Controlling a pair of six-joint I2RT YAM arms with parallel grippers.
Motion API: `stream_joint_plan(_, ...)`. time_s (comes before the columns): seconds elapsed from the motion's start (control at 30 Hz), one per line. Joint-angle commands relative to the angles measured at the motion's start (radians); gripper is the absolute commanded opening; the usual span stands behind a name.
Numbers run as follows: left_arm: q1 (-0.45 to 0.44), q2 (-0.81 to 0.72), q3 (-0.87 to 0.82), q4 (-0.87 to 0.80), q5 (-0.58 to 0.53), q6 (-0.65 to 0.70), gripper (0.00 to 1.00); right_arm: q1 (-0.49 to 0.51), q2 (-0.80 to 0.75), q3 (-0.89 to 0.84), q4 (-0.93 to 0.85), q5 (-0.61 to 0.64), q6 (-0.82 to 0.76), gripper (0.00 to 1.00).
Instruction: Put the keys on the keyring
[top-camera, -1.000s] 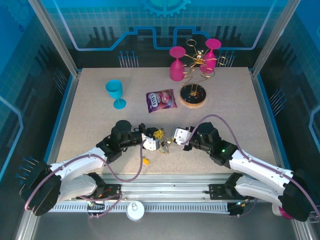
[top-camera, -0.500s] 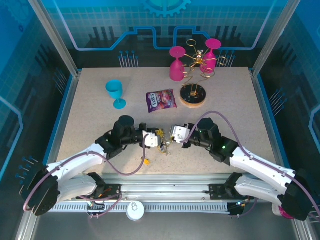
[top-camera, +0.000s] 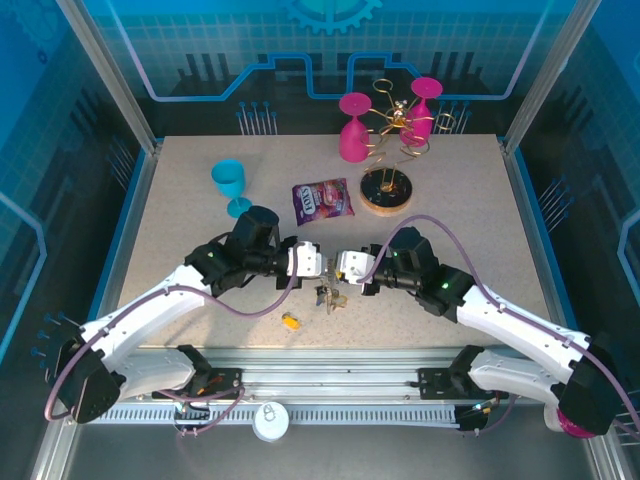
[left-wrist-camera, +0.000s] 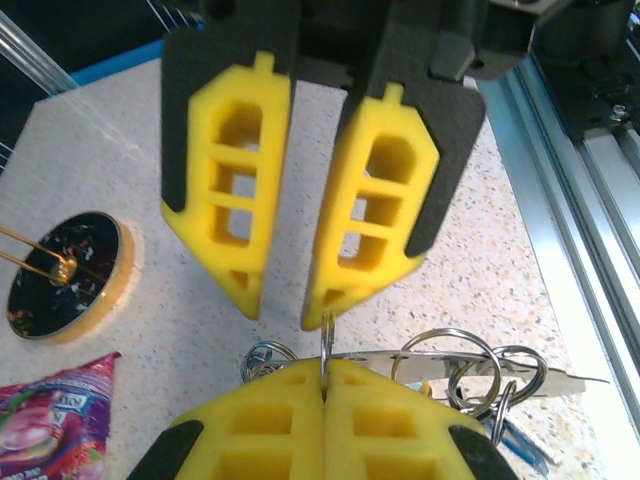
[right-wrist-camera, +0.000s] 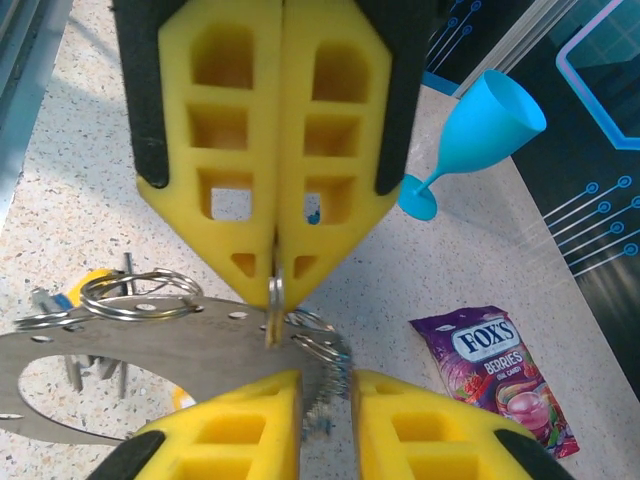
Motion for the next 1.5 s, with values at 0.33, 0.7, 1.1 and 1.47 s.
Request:
stream_joint_plan(0.33, -0.004, 0.017, 0.028, -0.027, 0.046, -0.009, 0.0, 0.008, 0.017, 0.044, -0.018, -0.136, 0.001, 0.2)
stream_joint_plan(0.7, -0.004, 0.017, 0.02, -0.007, 0.046, -0.018, 0.0, 0.017, 0.039, 0.043, 0.023, -0.167, 0.021, 0.19)
stream_joint_plan(1.1, -0.004, 0.021, -0.003, 0.056, -0.01, -0.024, 0.0, 0.012, -0.015, -0.018, 0.006, -0.097, 0.033, 0.23)
stream_joint_plan(1.47, -0.005, 0.021, 0.0, 0.027, 0.011, -0.014, 0.0, 0.014, 0.014, -0.013, 0.081, -0.104, 0.061, 0.2)
